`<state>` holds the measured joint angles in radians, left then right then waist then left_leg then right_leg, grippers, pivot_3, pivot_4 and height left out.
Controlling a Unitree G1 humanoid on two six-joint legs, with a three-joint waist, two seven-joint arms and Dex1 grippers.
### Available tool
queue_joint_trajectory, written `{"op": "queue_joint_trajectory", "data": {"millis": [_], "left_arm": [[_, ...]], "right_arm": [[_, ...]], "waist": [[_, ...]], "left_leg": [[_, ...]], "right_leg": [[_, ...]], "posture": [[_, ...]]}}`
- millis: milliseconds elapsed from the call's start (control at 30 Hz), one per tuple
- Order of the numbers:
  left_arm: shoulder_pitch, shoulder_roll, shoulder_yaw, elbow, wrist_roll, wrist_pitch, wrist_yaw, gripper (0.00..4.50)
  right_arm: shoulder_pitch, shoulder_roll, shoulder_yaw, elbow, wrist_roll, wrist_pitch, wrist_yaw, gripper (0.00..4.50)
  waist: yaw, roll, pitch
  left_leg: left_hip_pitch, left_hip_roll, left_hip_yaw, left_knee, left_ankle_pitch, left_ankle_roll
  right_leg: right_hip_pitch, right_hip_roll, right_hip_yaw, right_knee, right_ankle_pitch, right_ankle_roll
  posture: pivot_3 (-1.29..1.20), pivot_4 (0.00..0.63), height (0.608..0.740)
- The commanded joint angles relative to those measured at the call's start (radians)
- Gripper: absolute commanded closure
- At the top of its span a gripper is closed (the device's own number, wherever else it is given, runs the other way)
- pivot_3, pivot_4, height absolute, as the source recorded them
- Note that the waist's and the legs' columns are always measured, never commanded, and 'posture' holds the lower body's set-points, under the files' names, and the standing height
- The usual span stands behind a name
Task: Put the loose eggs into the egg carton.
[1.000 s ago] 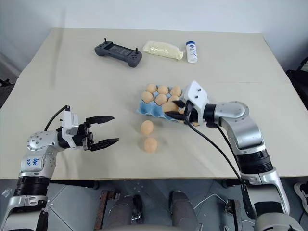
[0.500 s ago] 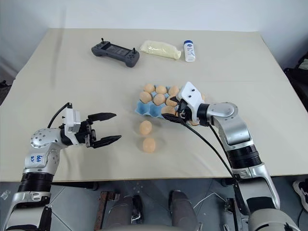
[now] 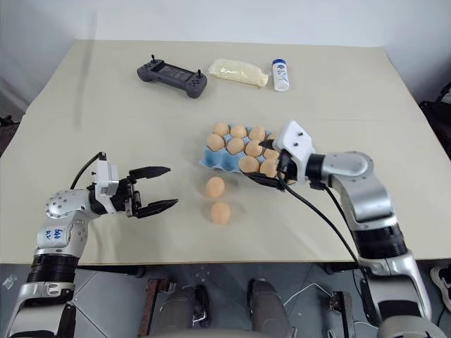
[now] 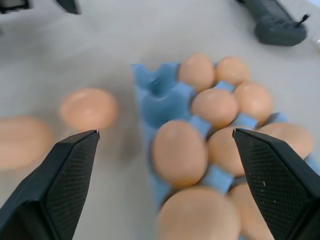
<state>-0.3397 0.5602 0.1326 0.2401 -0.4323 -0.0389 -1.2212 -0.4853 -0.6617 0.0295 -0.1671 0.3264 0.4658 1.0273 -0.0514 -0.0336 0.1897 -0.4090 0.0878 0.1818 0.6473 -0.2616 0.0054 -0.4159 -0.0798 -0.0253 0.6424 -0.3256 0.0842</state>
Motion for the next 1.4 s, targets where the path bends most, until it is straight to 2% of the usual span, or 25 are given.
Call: {"op": "queue_joint_trajectory", "data": {"millis": [33, 167, 333, 667, 833, 1033, 1267, 1400], "left_arm": [[0.017, -0.003, 0.012, -0.058, -0.017, -0.005, 0.019, 0.00], [0.051, -0.005, 0.030, -0.097, -0.020, 0.002, 0.057, 0.00], [0.103, 0.000, 0.048, -0.169, -0.028, 0.015, 0.104, 0.00], [0.230, -0.015, 0.064, -0.454, -0.030, 0.090, 0.281, 0.00], [0.295, -0.046, 0.003, -0.666, 0.010, 0.225, 0.456, 0.00], [0.306, -0.142, -0.082, -0.834, 0.066, 0.366, 0.688, 0.00], [0.306, -0.178, -0.211, -0.934, 0.067, 0.471, 0.755, 0.00], [0.291, -0.195, -0.281, -0.983, 0.055, 0.628, 0.825, 0.00]], "right_arm": [[0.079, -0.063, -0.094, -0.112, 0.090, 0.011, 0.049, 0.03], [0.201, -0.129, -0.192, -0.173, 0.185, 0.042, 0.098, 0.03], [0.294, -0.185, -0.246, -0.184, 0.238, 0.034, 0.150, 0.03], [0.275, -0.182, -0.213, -0.131, 0.254, -0.004, 0.179, 0.03], [0.224, -0.173, -0.174, -0.088, 0.256, -0.014, 0.196, 0.03], [0.149, -0.170, -0.113, -0.017, 0.239, -0.023, 0.231, 0.03], [0.110, -0.169, -0.090, 0.045, 0.232, -0.046, 0.280, 0.03], [0.123, -0.168, -0.100, 0.070, 0.249, -0.080, 0.337, 0.03]], "waist": [[0.001, 0.000, 0.000], [0.000, 0.000, 0.000], [-0.003, 0.000, 0.000], [-0.003, 0.000, 0.000], [-0.002, 0.000, 0.000], [-0.001, 0.000, 0.000], [0.001, 0.000, 0.000], [0.002, 0.000, 0.000]], "left_leg": [[0.000, 0.000, 0.000, 0.000, 0.000, 0.000], [0.002, 0.000, 0.000, 0.000, 0.000, 0.001], [0.004, 0.001, -0.001, 0.000, -0.001, 0.001], [0.003, 0.001, -0.002, 0.000, -0.001, 0.001], [0.003, 0.001, -0.002, 0.000, -0.001, 0.001], [0.004, -0.001, -0.003, 0.001, 0.000, 0.001], [0.003, -0.001, -0.003, 0.001, 0.000, 0.001], [0.004, -0.001, -0.004, 0.001, 0.000, 0.001]], "right_leg": [[0.001, 0.000, 0.000, 0.000, 0.000, 0.000], [0.002, 0.000, 0.000, 0.000, 0.000, 0.000], [0.003, 0.000, 0.001, 0.000, 0.000, 0.000], [0.004, 0.000, 0.006, -0.001, 0.000, -0.001], [0.005, 0.000, 0.008, -0.001, 0.000, -0.001], [0.006, 0.000, 0.008, -0.002, 0.000, -0.001], [0.006, 0.000, 0.007, -0.002, 0.000, -0.001], [0.006, 0.000, 0.007, -0.002, 0.000, -0.001]], "posture": [[0.00, 0.150, 0.740], [0.00, 0.150, 0.740], [0.00, 0.150, 0.740], [0.00, 0.150, 0.740], [0.00, 0.150, 0.740], [0.00, 0.150, 0.740], [0.00, 0.150, 0.740], [0.00, 0.150, 0.740]]}}
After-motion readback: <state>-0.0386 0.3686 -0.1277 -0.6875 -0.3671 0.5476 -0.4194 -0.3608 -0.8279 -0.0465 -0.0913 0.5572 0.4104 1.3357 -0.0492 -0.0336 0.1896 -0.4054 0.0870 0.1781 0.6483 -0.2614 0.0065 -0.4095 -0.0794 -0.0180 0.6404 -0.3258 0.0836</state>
